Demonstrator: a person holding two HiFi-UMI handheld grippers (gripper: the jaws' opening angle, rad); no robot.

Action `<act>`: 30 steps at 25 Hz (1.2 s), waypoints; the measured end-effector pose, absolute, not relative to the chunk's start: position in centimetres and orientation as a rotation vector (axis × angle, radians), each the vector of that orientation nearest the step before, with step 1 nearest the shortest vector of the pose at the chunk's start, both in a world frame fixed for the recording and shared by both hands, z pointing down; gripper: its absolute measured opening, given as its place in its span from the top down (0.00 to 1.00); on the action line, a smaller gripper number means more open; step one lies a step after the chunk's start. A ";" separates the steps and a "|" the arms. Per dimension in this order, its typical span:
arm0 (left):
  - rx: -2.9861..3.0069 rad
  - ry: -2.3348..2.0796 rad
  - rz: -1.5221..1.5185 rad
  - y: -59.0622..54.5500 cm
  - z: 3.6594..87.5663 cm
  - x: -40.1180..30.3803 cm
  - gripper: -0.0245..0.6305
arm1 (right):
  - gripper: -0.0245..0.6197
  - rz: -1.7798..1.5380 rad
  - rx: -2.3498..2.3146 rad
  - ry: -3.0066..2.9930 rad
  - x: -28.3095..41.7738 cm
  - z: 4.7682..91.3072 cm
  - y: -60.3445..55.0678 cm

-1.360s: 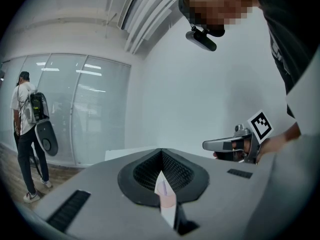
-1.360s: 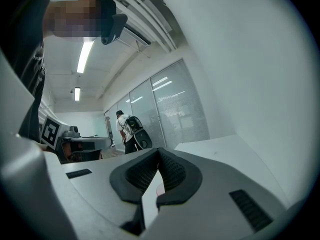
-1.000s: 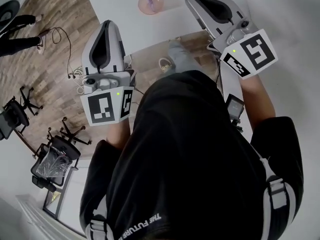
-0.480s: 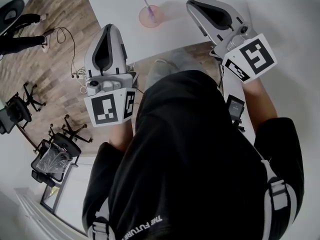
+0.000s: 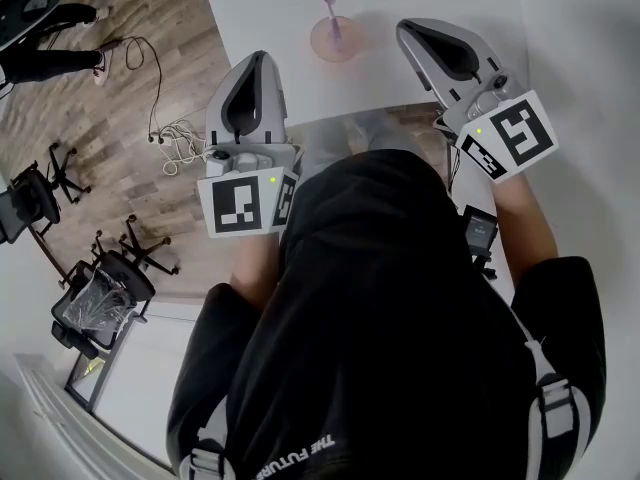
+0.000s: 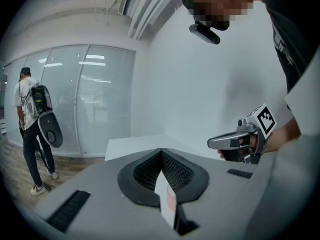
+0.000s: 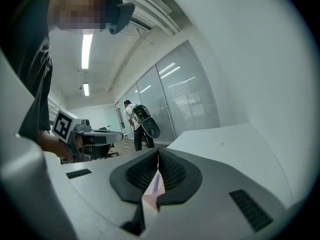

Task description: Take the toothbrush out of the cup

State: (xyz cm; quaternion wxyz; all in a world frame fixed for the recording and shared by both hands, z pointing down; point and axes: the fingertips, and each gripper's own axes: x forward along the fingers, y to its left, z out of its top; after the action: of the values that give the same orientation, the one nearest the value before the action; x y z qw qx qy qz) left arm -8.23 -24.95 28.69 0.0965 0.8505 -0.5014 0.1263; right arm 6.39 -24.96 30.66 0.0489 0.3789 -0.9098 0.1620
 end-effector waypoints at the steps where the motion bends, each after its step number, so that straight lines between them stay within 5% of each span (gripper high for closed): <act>1: 2.516 -1.475 0.374 -24.6 29.2 -8.5 0.93 | 0.93 0.495 1.158 -2.766 5.9 30.9 -24.7; 30: 2.414 -1.430 0.365 -27.9 40.2 -10.0 0.93 | 0.93 0.596 1.076 -2.689 2.7 39.7 -27.3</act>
State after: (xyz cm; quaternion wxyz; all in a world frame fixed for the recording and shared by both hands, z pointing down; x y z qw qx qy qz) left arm -10.00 -27.85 40.23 0.1552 0.8428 -0.4994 0.1274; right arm 2.72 -27.34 39.66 0.0924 0.3624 -0.9054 0.2007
